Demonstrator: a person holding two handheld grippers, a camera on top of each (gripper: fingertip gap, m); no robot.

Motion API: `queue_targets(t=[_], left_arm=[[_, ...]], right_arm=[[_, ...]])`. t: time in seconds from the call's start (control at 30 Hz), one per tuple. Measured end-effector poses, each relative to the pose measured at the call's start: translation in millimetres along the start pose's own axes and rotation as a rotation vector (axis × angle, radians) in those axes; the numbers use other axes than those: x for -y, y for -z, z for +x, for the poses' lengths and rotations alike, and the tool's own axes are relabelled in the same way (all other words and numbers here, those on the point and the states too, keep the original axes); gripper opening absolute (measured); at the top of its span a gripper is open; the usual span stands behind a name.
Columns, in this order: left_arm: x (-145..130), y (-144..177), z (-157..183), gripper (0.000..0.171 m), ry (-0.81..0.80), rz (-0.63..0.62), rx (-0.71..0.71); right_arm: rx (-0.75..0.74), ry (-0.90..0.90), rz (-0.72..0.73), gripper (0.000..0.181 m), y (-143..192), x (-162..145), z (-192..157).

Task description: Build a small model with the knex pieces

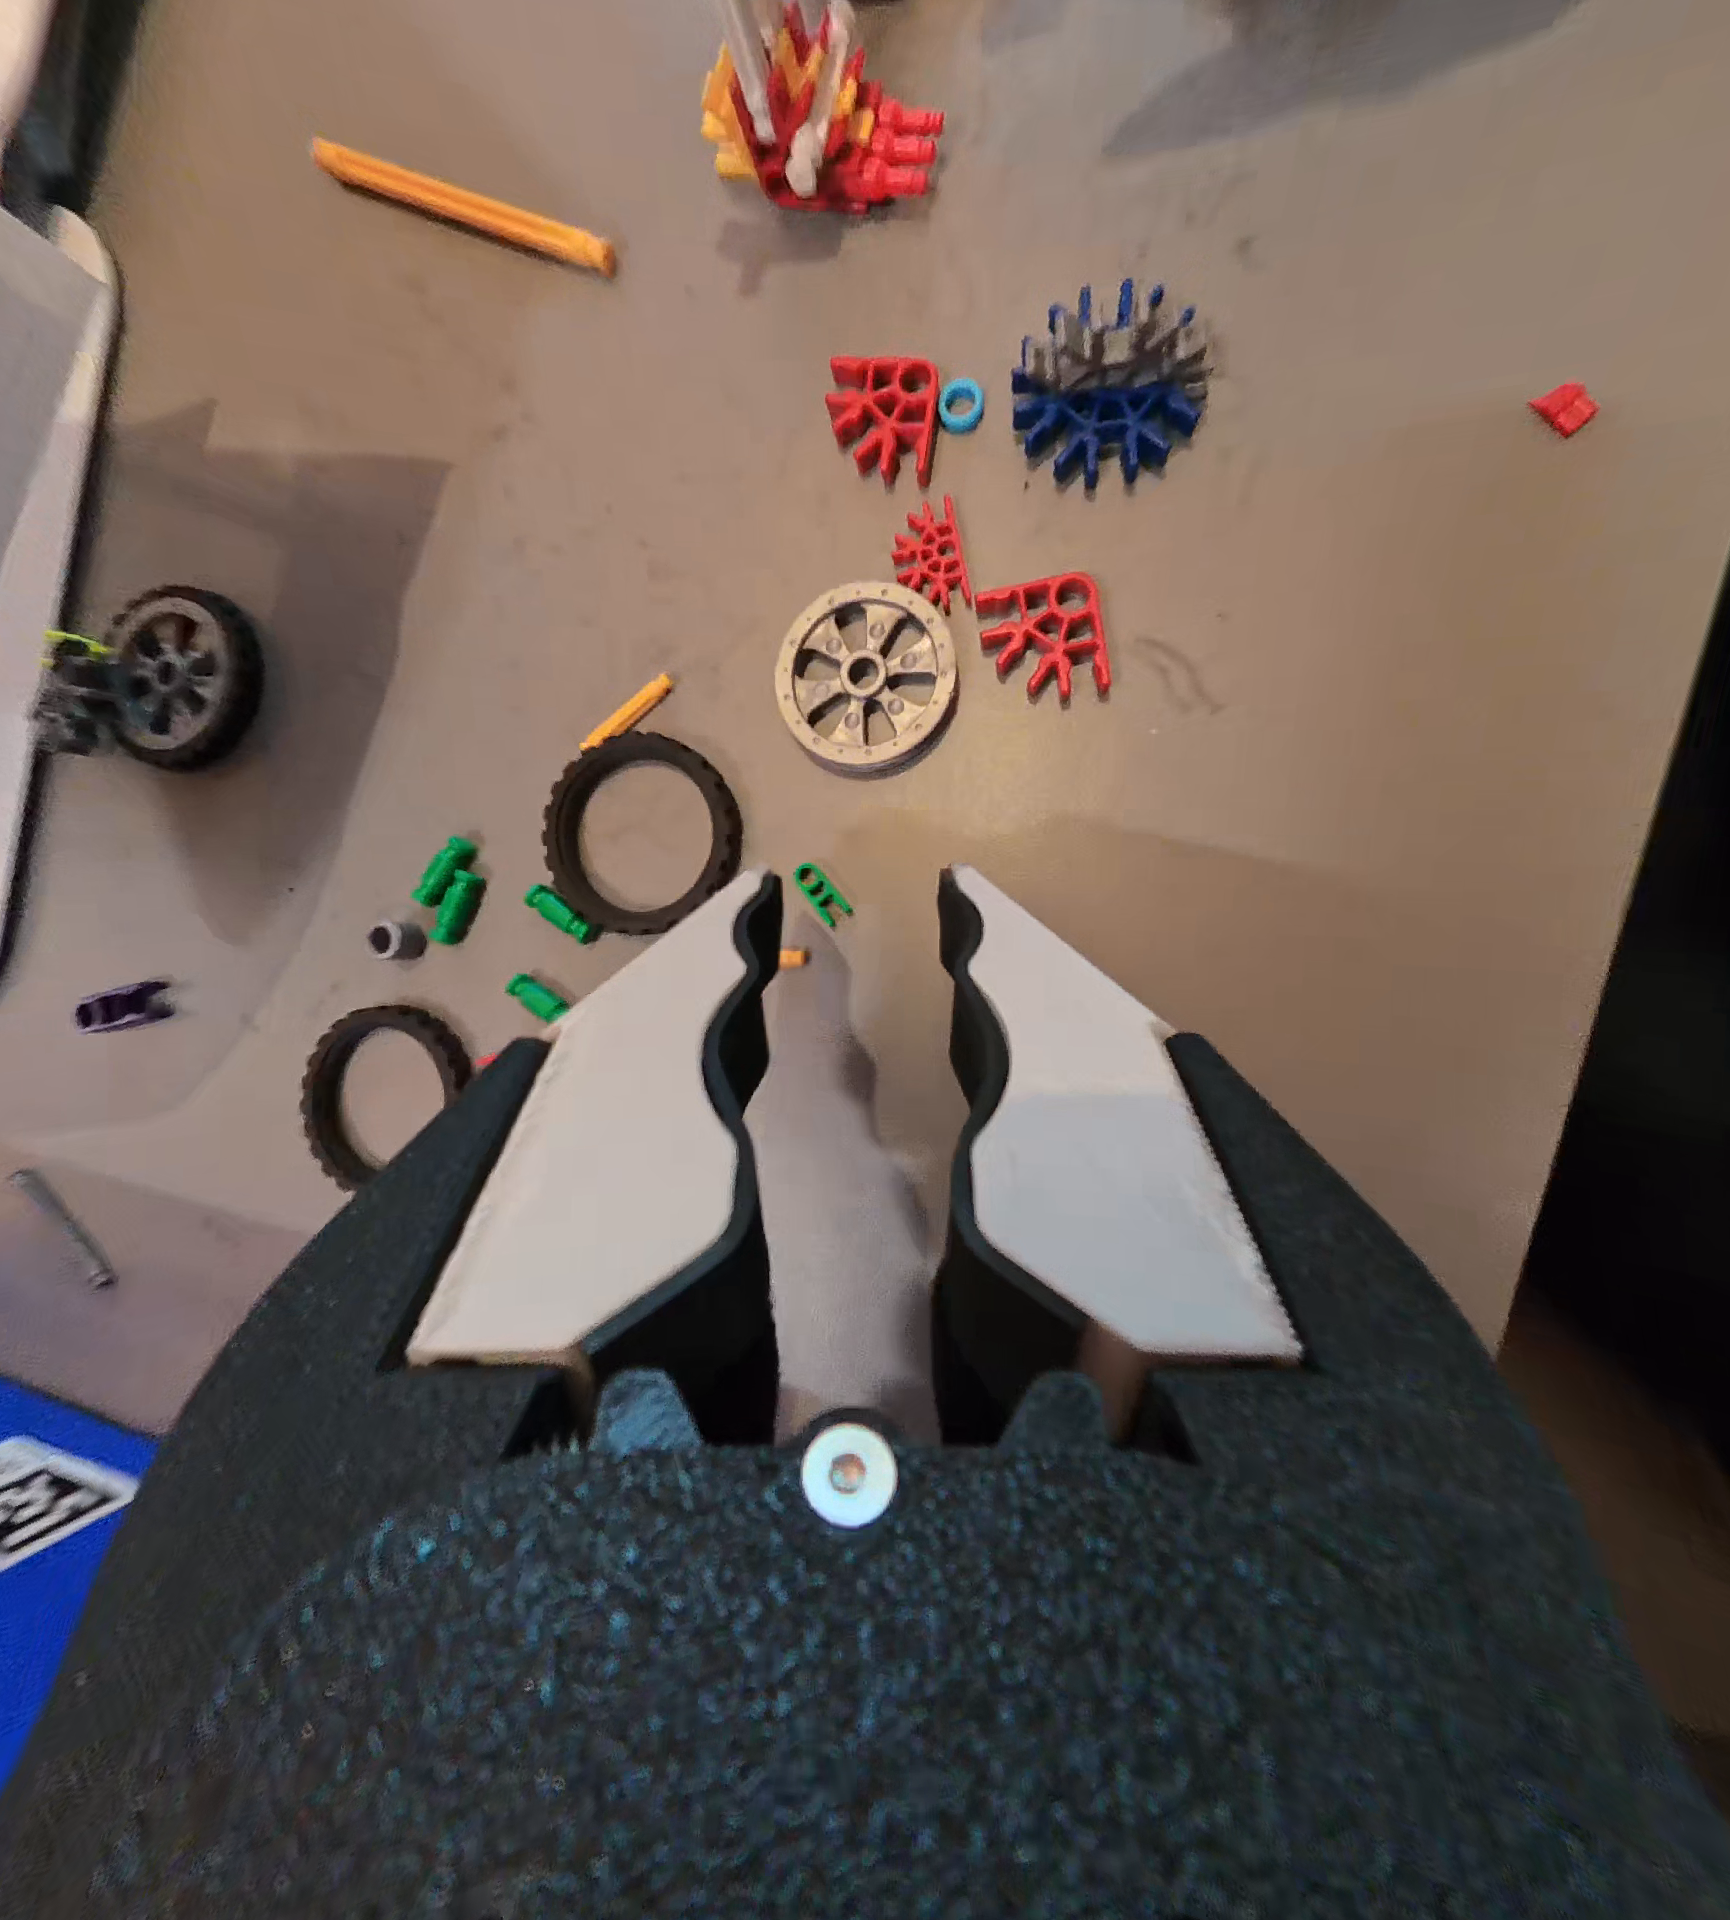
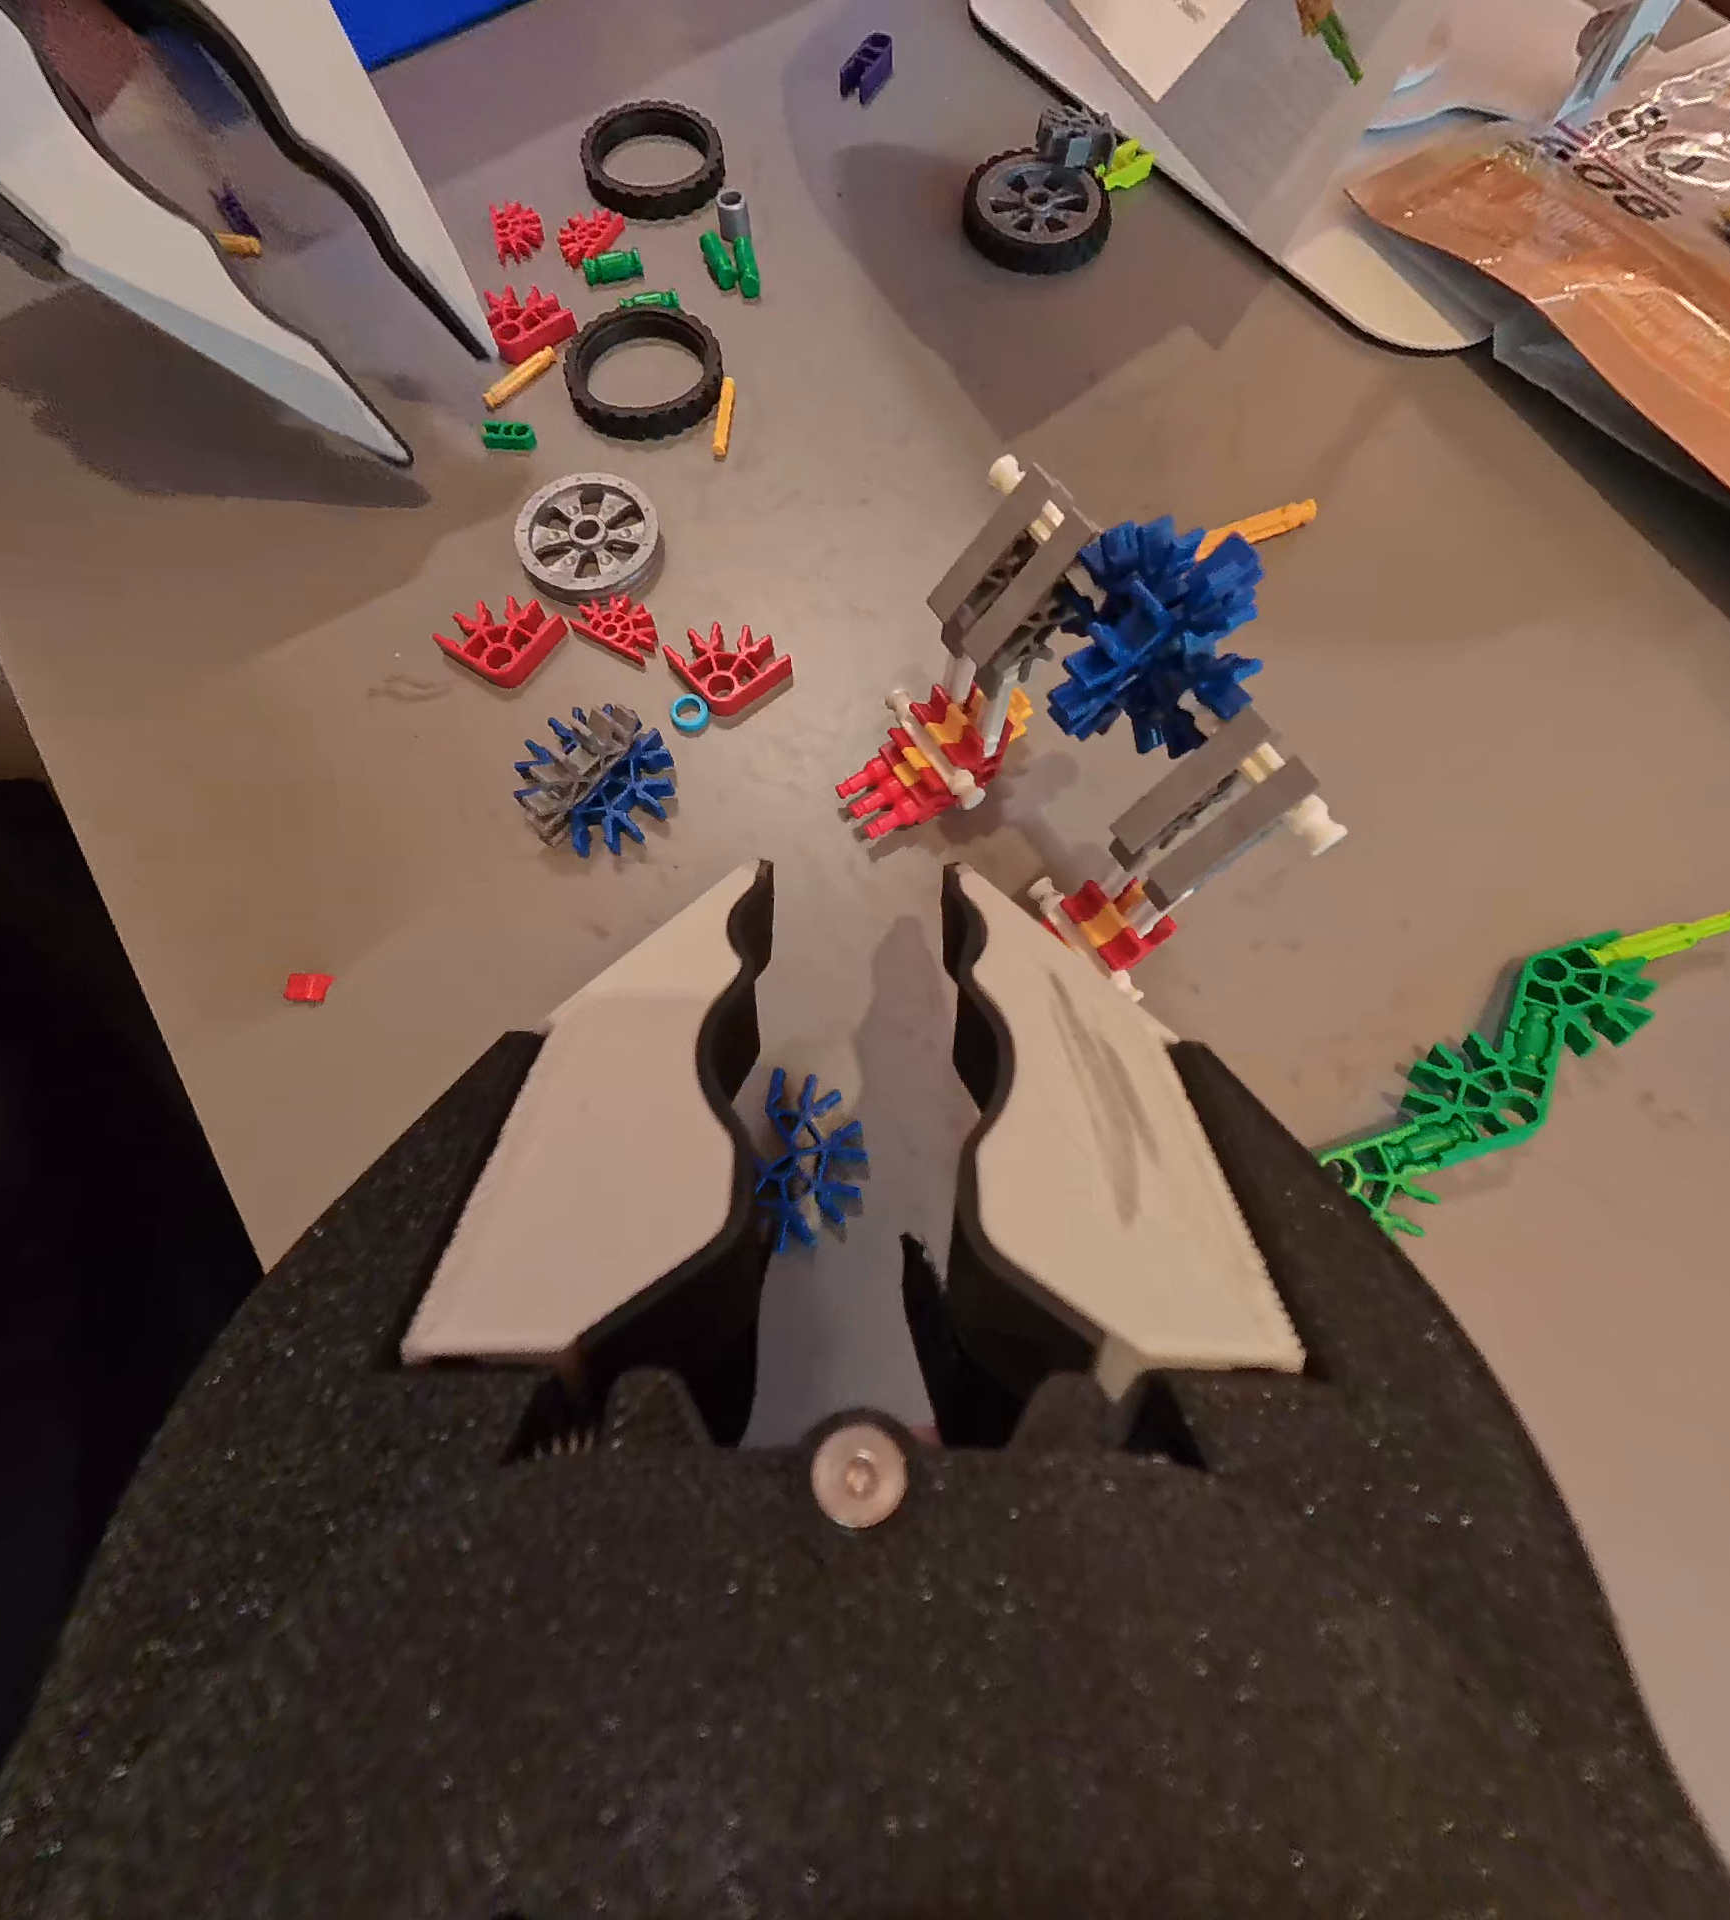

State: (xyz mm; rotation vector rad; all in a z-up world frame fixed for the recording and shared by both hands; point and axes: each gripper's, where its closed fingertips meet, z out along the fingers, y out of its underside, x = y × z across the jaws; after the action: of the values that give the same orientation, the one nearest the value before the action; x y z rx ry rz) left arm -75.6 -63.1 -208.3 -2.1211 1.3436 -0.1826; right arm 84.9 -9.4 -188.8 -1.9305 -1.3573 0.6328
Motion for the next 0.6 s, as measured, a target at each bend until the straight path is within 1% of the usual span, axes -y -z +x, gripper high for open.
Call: queue_targets(t=[0.07, 0.13, 0.2, 0.27, 0.4, 0.43, 0.5, 0.6], left_arm=[[10, 18, -6, 0.029, -0.021, 0.036, 0.043], [15, 33, -26, 0.025, -0.072, 0.009, 0.117], [17, 36, -45, 0.022, -0.104, -0.027, 0.131], [10, 28, -68, 0.019, -0.128, -0.102, 0.141], [-11, 6, -93, 0.013, -0.193, -0.259, 0.099], [-15, 2, -94, 0.012, -0.209, -0.294, 0.079], [-15, -5, -94, 0.011, -0.233, -0.314, 0.03], [-23, -14, -97, 0.011, -0.255, -0.374, -0.002]], right_arm=[[0.002, 0.008, 0.003, 0.032, 0, 2, -1], [0.005, 0.014, 0.009, 0.032, -1, 5, -1], [0.004, 0.019, 0.02, 0.032, -2, 9, -1], [0.005, 0.019, 0.034, 0.032, -3, 13, -2], [0.006, 0.011, 0.051, 0.032, -4, 16, -1], [0.005, 0.01, 0.051, 0.031, -3, 16, -1], [0.006, 0.01, 0.049, 0.031, -2, 14, 1], [0.006, 0.005, 0.054, 0.031, -2, 14, 5]])
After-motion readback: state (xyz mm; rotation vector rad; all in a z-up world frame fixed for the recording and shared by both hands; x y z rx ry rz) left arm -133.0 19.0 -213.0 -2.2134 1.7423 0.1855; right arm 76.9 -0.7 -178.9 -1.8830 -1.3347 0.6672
